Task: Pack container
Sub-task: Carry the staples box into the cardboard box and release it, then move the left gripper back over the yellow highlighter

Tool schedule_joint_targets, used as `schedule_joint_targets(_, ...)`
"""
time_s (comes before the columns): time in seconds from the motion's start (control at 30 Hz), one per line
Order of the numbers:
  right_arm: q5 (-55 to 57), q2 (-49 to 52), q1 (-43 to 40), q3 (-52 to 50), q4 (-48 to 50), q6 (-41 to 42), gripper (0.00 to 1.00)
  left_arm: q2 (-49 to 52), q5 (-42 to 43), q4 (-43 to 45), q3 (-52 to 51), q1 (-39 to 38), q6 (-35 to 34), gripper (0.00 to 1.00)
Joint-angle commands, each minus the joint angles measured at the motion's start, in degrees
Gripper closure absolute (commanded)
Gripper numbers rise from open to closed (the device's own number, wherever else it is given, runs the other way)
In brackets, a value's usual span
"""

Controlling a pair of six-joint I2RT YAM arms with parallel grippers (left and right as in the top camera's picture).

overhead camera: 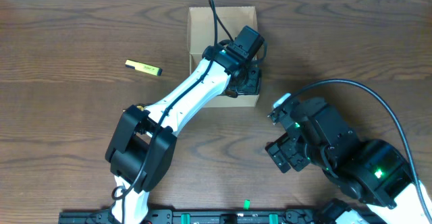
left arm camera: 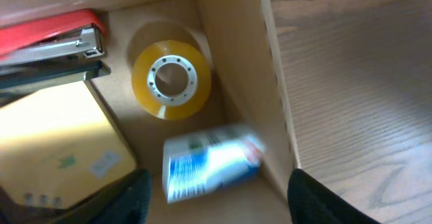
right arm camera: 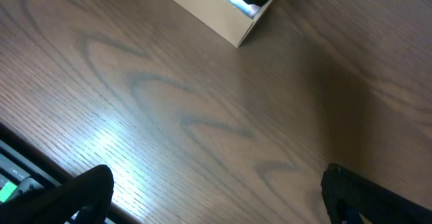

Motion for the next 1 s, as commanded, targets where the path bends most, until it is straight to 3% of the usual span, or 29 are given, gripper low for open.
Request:
schedule_joint_targets(0.0, 0.2, 0.0, -0.2, -0.1, -0.1, -0.7, 0.01, 0.1, 0.5, 0.0, 0.7, -0.2, 0.1, 0.28)
schedule_joint_targets(0.4, 0.2, 0.0, -0.2, -0.1, -0.1, -0.7, 0.01, -3.6, -1.8, -0.3, 1.5, 2.4, 1.2, 0.28)
schedule_joint_targets(0.8, 0.2, 0.0, -0.2, -0.1, -0.1, -0.7, 0.01, -20.5, -22.3, -8.6, 2.8, 8.4, 2.4, 0.21)
schedule_joint_targets(0.97, 0.2, 0.0, -0.2, -0.1, -0.1, -0.7, 0.01, -21.5, -23.6, -13.9, 2.7, 14.9, 1.2, 0.2)
